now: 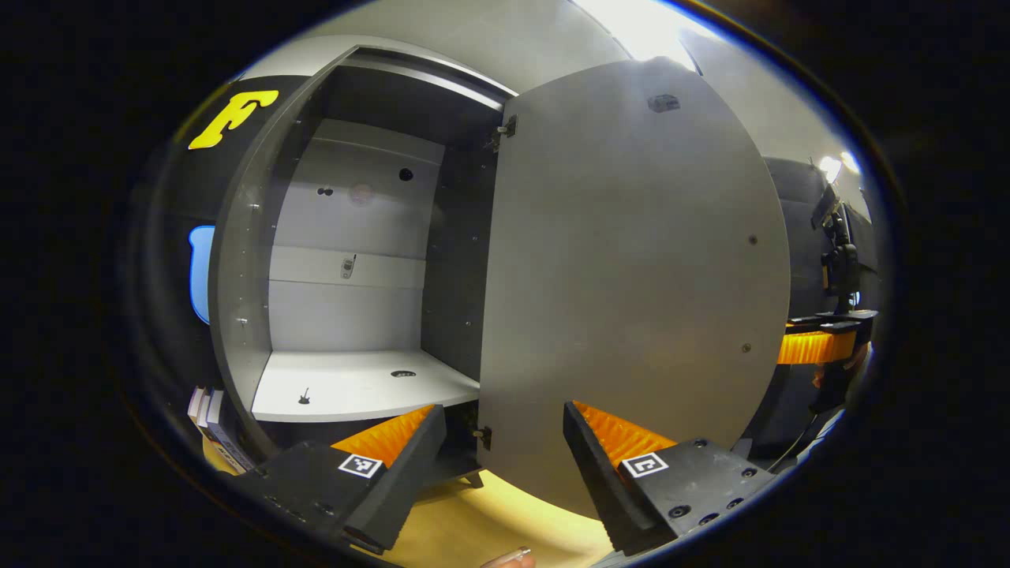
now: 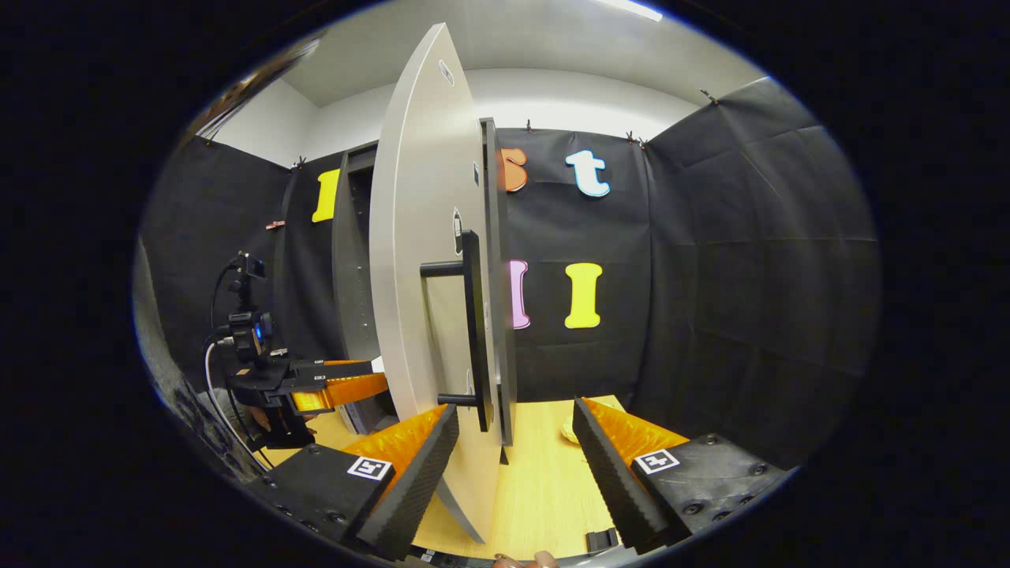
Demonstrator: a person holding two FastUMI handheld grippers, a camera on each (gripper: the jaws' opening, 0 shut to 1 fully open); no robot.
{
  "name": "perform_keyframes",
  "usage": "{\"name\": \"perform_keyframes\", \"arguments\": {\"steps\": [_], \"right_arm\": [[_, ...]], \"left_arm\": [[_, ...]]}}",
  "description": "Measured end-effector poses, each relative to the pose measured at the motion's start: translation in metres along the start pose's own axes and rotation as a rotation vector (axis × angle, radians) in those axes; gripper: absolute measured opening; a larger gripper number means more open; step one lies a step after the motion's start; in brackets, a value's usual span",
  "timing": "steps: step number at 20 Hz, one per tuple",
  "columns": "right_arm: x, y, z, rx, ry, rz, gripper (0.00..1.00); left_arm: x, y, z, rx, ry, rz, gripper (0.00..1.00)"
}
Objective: Open the cabinet door with the right hand, grasp the bottle in the cabinet with the left hand and place it on the coaster, then close the cabinet door with the right hand.
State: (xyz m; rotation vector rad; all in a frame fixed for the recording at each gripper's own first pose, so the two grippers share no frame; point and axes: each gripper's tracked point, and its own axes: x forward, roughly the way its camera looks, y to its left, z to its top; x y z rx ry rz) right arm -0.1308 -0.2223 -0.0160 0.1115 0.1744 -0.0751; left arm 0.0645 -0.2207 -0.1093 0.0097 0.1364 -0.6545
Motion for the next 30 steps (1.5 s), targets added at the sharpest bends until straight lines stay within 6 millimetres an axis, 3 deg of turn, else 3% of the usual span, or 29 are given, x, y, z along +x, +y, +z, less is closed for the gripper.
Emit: {"name": "perform_keyframes", "arguments": {"steps": [1, 7, 13, 14, 15, 19, 20, 22, 24, 27, 30], "right_arm": [[0.002, 0.006, 0.0, -0.007, 0.004, 0.012, 1.0], [0.015, 0.078, -0.006, 0.009, 0.031, 0.124, 0.97], [0.049, 0.154, -0.009, 0.047, 0.015, 0.229, 1.0], [0.056, 0.168, -0.009, 0.065, 0.005, 0.252, 0.97], [0.061, 0.182, -0.01, 0.079, 0.003, 0.278, 0.97], [0.071, 0.226, -0.007, 0.051, -0.008, 0.363, 0.98], [0.072, 0.233, -0.009, 0.032, -0.009, 0.372, 0.98], [0.074, 0.24, -0.011, 0.014, -0.011, 0.378, 0.98], [0.079, 0.234, -0.009, 0.007, -0.024, 0.357, 0.96], [0.098, 0.195, -0.004, -0.033, -0.058, 0.249, 0.97], [0.122, 0.178, 0.0, -0.084, -0.089, 0.209, 0.98]], "left_arm": [[-0.002, 0.006, -0.001, 0.003, 0.007, 0.007, 0.94], [-0.027, 0.04, 0.0, -0.023, 0.005, 0.037, 0.95], [-0.084, 0.104, 0.004, 0.0, 0.003, 0.137, 0.94], [-0.095, 0.115, 0.006, 0.007, 0.005, 0.163, 0.97], [-0.107, 0.127, 0.007, 0.014, 0.006, 0.189, 0.92], [-0.149, 0.165, 0.011, 0.021, 0.001, 0.277, 0.97], [-0.155, 0.169, 0.01, 0.021, -0.002, 0.296, 0.94], [-0.168, 0.175, 0.011, 0.016, 0.0, 0.327, 0.94], [-0.176, 0.176, 0.011, 0.01, 0.002, 0.357, 0.92], [-0.186, 0.168, 0.014, 0.002, -0.013, 0.419, 0.94], [-0.185, 0.155, 0.011, -0.026, -0.023, 0.493, 0.94]]}}
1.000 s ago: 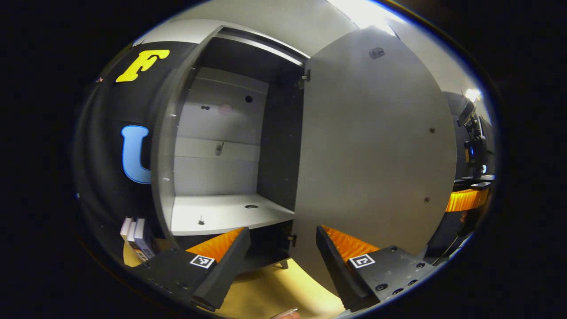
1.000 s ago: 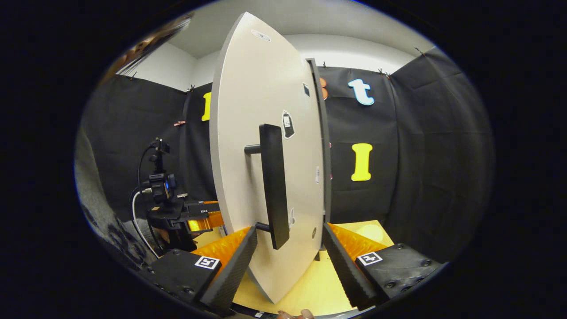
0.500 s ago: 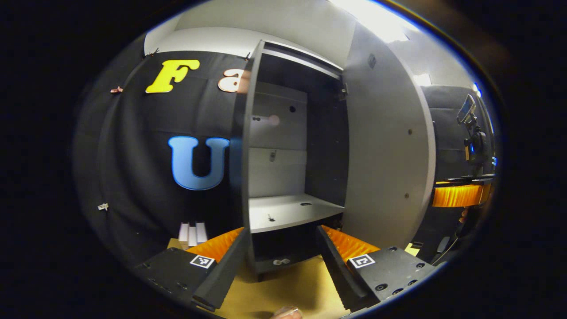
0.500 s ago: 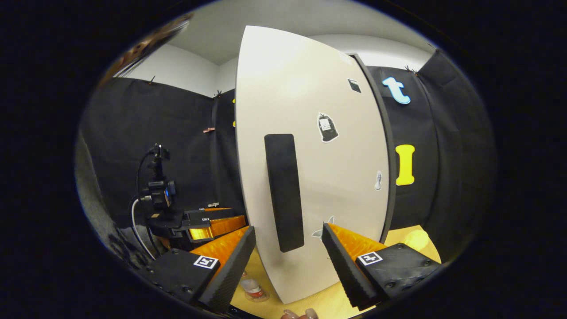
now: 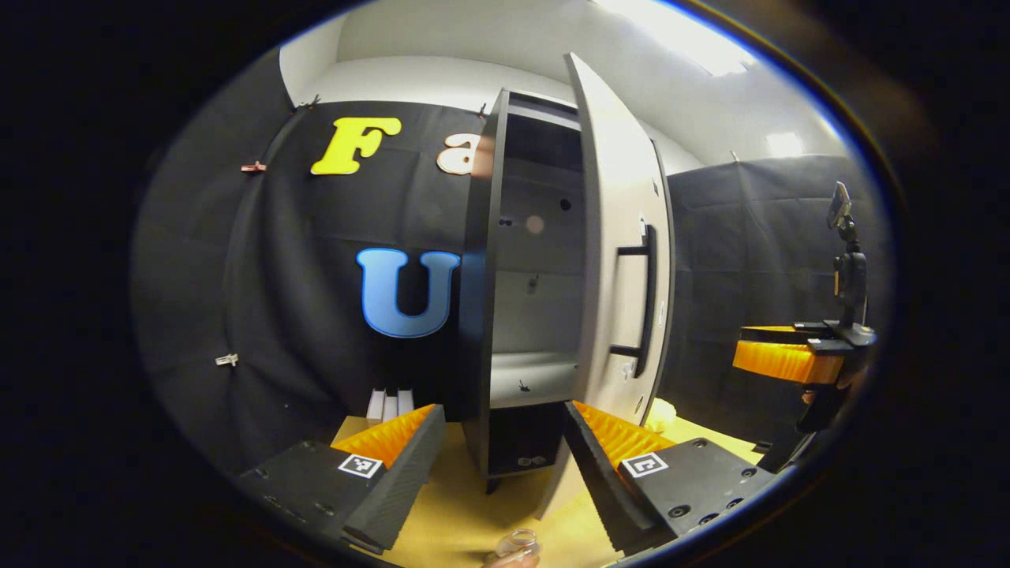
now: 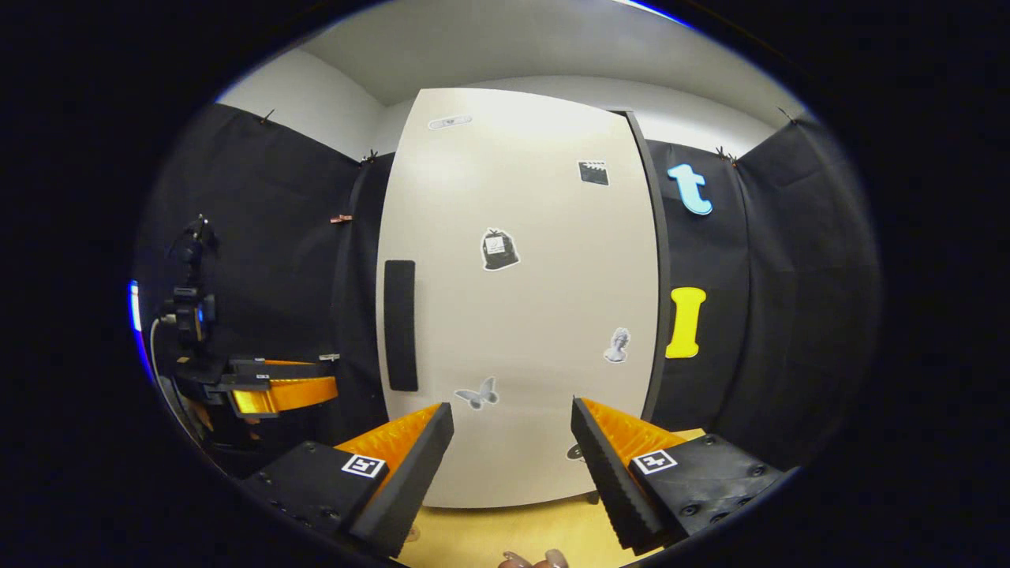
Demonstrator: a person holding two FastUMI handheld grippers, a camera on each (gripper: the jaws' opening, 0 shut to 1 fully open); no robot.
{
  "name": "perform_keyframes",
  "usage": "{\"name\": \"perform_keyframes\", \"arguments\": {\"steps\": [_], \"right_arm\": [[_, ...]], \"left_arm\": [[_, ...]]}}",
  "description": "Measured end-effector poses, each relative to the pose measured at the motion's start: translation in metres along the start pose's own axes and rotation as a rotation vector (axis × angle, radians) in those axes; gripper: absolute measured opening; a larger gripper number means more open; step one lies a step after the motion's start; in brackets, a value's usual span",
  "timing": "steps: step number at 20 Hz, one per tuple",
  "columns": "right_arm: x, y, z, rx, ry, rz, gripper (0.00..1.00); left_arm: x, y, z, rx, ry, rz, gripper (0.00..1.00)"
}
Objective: Open the cabinet door with the right hand, grasp the bottle in the cabinet with the left hand and place it on the coaster, then close the cabinet door with the right hand.
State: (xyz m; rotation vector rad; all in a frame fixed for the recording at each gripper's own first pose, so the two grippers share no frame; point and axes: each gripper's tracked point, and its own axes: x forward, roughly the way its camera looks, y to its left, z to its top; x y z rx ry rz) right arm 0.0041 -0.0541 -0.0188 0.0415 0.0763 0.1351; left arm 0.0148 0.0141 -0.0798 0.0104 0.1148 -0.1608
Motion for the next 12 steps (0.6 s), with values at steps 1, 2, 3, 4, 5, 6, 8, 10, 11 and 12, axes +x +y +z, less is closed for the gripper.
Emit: {"name": "perform_keyframes", "arguments": {"steps": [1, 2, 3, 4, 5, 6, 8, 10, 11, 12], "right_arm": [[0.003, -0.005, 0.002, -0.005, -0.018, -0.014, 0.98], [0.007, -0.009, 0.004, 0.007, -0.039, -0.021, 0.97], [0.011, -0.01, 0.006, 0.017, -0.057, -0.013, 0.94], [0.014, -0.013, 0.006, 0.017, -0.066, -0.018, 0.97], [0.019, -0.02, 0.005, 0.004, -0.064, -0.031, 0.97], [0.025, -0.027, 0.004, -0.011, -0.053, -0.039, 0.97], [0.029, -0.031, 0.01, -0.027, -0.071, -0.032, 0.97], [0.029, -0.036, 0.015, -0.02, -0.084, -0.025, 0.97], [0.029, -0.037, 0.013, -0.012, -0.079, -0.018, 0.97], [0.029, -0.039, 0.014, -0.008, -0.08, -0.022, 0.97]], "left_arm": [[0.0, -0.007, -0.001, -0.014, 0.002, 0.016, 0.94], [0.002, -0.014, -0.002, -0.025, 0.008, 0.033, 0.92], [0.004, -0.021, -0.003, -0.031, 0.012, 0.046, 0.92], [0.007, -0.028, -0.002, -0.032, 0.007, 0.056, 0.94], [0.009, -0.034, 0.001, -0.029, -0.009, 0.066, 0.94], [0.013, -0.039, 0.003, -0.033, -0.024, 0.07, 0.94], [0.019, -0.051, 0.0, -0.044, -0.015, 0.056, 0.94], [0.02, -0.056, 0.003, -0.027, -0.017, 0.053, 0.95], [0.02, -0.056, 0.004, -0.009, -0.017, 0.057, 0.94], [0.019, -0.055, 0.002, 0.008, -0.015, 0.061, 0.94]]}}
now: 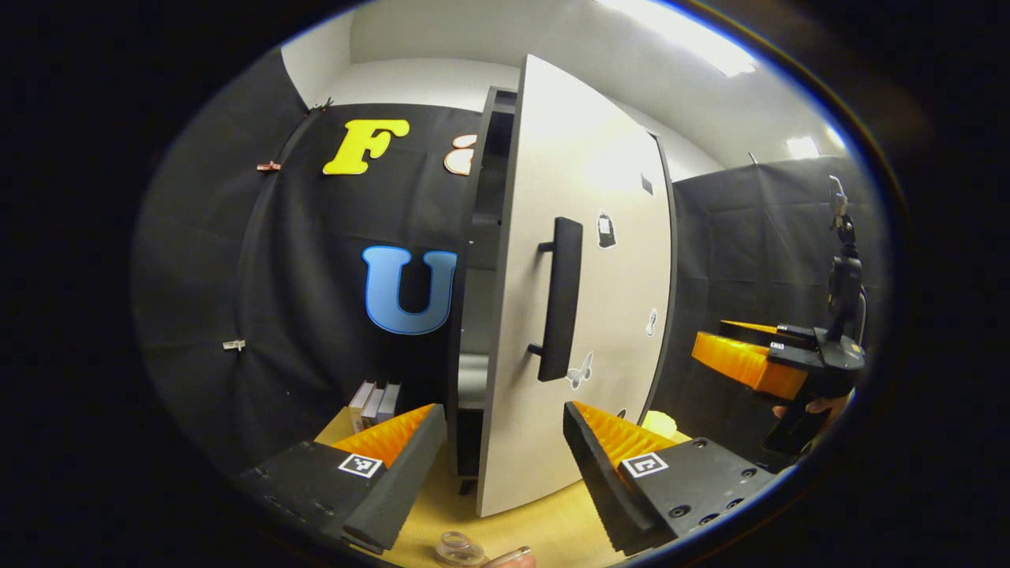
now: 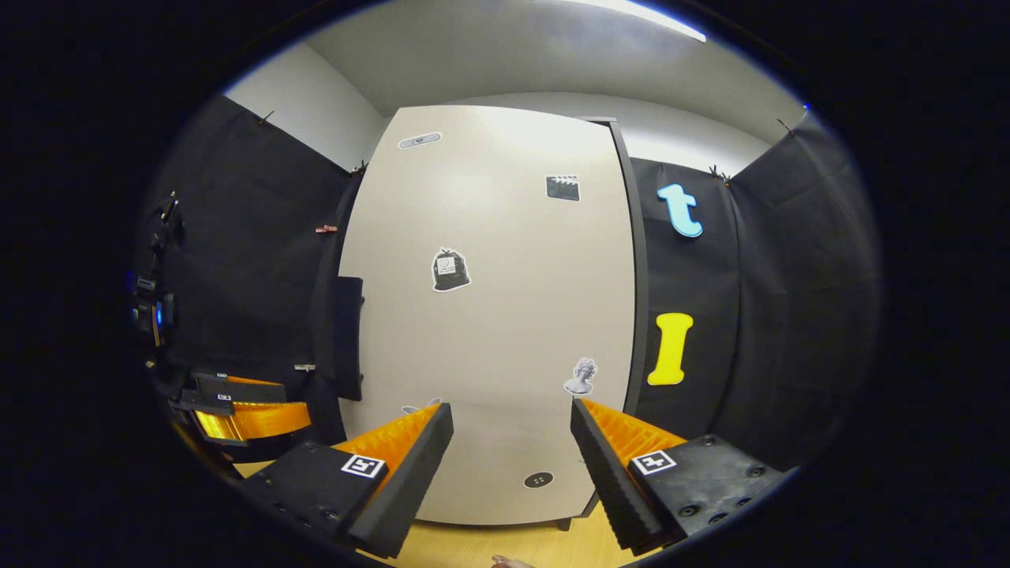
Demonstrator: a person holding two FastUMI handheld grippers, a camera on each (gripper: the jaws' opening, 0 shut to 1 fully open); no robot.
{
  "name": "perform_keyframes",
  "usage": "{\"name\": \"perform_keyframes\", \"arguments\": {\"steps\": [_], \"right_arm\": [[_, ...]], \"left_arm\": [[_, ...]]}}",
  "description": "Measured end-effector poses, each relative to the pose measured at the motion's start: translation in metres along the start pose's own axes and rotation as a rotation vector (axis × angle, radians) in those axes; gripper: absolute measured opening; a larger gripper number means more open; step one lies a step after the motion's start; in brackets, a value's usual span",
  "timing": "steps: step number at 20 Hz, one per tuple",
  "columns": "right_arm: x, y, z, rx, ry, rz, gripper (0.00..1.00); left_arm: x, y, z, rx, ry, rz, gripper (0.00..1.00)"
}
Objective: Open the cabinet door with the right hand, grasp the bottle in the cabinet with the left hand and place it on the coaster, then close the cabinet door with the right hand.
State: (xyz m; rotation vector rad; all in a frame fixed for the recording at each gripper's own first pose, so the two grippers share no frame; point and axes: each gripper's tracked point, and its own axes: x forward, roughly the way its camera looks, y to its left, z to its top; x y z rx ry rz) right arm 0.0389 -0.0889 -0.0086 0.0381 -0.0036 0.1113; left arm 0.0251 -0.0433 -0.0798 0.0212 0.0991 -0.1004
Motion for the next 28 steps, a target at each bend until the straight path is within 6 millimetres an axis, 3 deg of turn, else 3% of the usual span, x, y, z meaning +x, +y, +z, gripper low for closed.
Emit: {"name": "perform_keyframes", "arguments": {"steps": [3, 7, 17, 28], "right_arm": [[0.0, -0.01, 0.001, -0.009, -0.003, -0.047, 0.97], [-0.005, -0.003, -0.003, 0.03, 0.025, -0.059, 0.97], [-0.01, 0.002, 0.008, -0.005, -0.004, -0.075, 0.97], [-0.014, -0.001, 0.007, -0.003, 0.008, -0.08, 0.97]], "left_arm": [[0.003, -0.007, 0.0, 0.011, 0.002, -0.034, 0.94], [0.008, -0.011, 0.006, 0.013, -0.008, -0.062, 0.94], [0.013, -0.025, 0.02, 0.028, -0.056, -0.093, 0.94], [0.017, -0.035, 0.023, 0.023, -0.06, -0.108, 0.94]]}}
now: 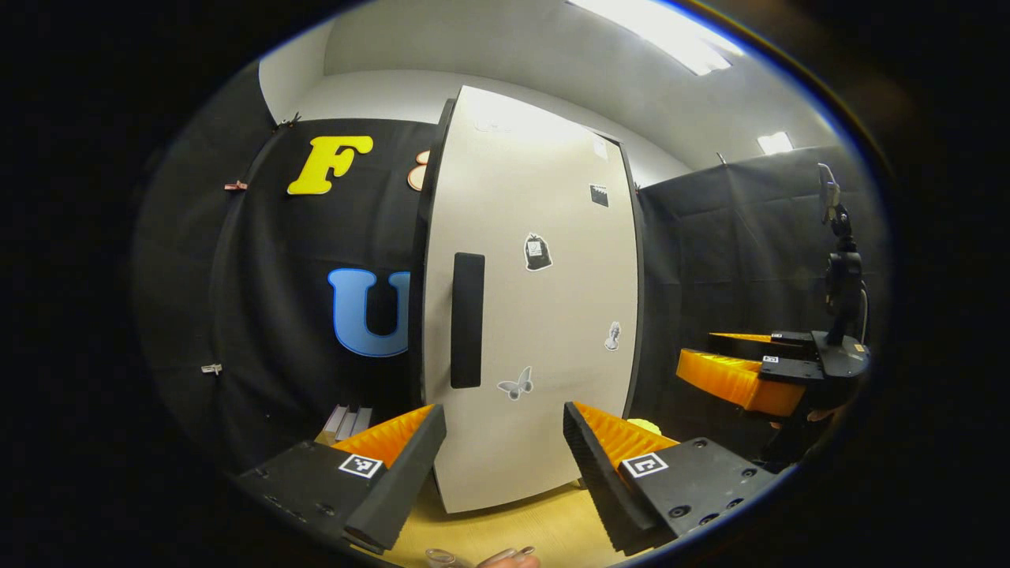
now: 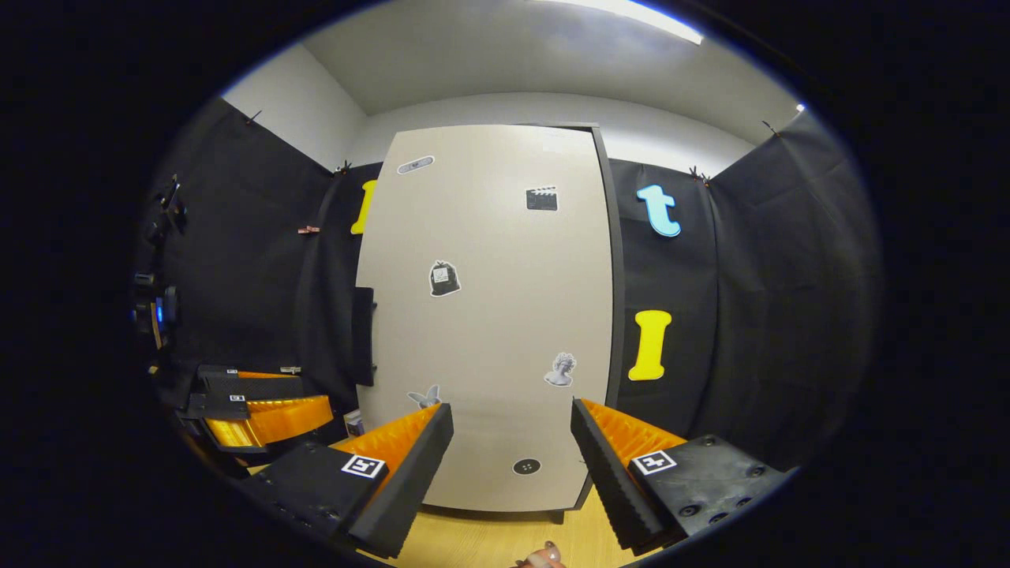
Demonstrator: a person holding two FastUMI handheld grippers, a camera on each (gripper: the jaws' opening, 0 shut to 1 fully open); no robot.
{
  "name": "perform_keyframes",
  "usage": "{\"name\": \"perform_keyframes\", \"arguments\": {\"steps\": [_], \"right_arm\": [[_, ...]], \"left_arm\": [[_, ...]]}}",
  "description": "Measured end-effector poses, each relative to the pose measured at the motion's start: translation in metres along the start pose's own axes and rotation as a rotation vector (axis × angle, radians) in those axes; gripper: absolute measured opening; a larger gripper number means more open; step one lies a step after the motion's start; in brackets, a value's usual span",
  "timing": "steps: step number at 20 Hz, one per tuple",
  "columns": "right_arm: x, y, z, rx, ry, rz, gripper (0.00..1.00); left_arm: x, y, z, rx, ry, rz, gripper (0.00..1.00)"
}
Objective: Open the cabinet door with the right hand, grasp the bottle in the cabinet with the left hand and place it on the coaster, then close the cabinet door with the right hand.
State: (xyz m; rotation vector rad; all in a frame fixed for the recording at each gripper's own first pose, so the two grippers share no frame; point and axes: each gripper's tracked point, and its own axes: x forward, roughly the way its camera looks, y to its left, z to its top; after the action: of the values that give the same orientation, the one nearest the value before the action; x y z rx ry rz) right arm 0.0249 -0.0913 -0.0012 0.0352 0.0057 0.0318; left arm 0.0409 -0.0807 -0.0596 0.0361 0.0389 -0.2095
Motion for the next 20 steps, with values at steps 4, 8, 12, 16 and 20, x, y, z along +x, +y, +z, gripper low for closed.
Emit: {"name": "perform_keyframes", "arguments": {"steps": [4, 8, 12, 16, 20], "right_arm": [[0.0004, 0.0001, -0.0025, 0.001, 0.008, 0.007, 0.97], [0.0016, 0.001, -0.0024, 0.008, 0.015, 0.016, 0.97], [0.0006, 0.0009, -0.0017, 0.005, 0.015, 0.015, 0.97], [-0.0026, 0.0024, 0.0001, -0.004, 0.013, 0.022, 0.97], [-0.0055, 0.0048, 0.0003, -0.012, 0.014, 0.027, 0.97]], "left_arm": [[0.0006, -0.0002, -0.004, -0.003, 0.015, 0.002, 0.94], [0.0023, -0.0006, -0.0024, -0.018, 0.008, 0.005, 0.94], [0.0033, -0.0033, -0.0009, -0.01, 0.005, 0.0, 0.94], [0.003, -0.0062, -0.0022, -0.013, 0.009, -0.009, 0.94], [0.0025, -0.0076, -0.0021, -0.012, 0.012, -0.011, 0.94]]}}
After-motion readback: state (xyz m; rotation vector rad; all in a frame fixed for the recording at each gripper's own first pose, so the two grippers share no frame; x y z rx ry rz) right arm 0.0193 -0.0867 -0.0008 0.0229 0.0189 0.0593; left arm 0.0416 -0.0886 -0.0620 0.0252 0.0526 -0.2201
